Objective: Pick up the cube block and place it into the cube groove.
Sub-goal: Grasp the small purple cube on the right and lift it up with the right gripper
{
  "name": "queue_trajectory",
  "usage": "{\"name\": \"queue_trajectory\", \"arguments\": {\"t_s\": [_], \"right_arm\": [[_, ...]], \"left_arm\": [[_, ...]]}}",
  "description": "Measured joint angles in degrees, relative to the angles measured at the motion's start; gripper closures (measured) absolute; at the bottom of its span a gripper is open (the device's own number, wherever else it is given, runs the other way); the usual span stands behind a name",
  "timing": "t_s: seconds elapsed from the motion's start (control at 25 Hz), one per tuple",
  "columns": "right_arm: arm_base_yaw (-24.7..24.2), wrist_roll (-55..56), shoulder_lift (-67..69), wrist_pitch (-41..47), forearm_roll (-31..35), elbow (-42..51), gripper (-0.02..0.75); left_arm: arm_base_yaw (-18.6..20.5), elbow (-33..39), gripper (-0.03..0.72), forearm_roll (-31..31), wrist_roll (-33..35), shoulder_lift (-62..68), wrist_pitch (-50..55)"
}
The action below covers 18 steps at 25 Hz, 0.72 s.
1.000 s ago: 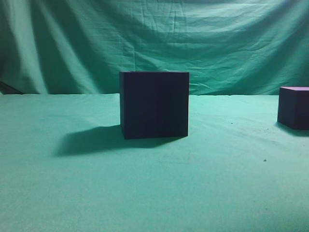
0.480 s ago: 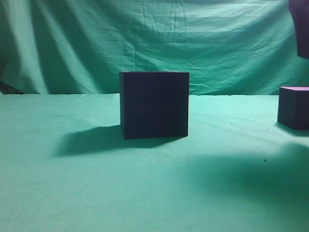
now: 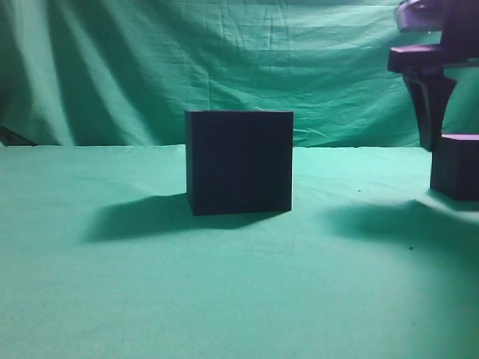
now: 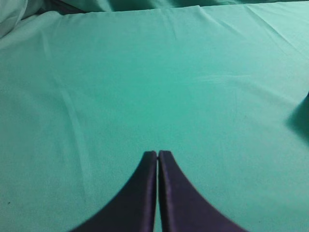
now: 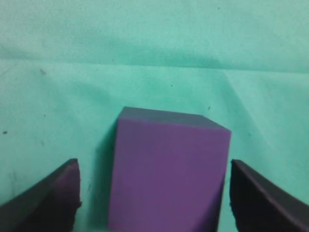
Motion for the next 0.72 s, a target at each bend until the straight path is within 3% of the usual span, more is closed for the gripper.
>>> {"name": "queue_trajectory", "arguments": {"t_s": [0.16,0.32,0.48,0.72], "right_arm": [[0.0,0.1,2.1,-1.8,0.0,-0.3,0.174],[0.0,0.5,2.3,-2.4,-0.5,-0.5,0.315],[0.0,1.9,2.3,-1.0,-0.5,-1.4,0.307],[1.6,2.2,1.6,10.4,0.1,-11.7,0.307]], "left_arm": [[0.0,0.0,0.688,0.0,0.0,0.0,0.0],[0.0,0.0,0.688,0.0,0.0,0.0,0.0],[0.0,0.0,0.688,0.0,0.0,0.0,0.0],[0.0,0.0,0.688,0.0,0.0,0.0,0.0]]}}
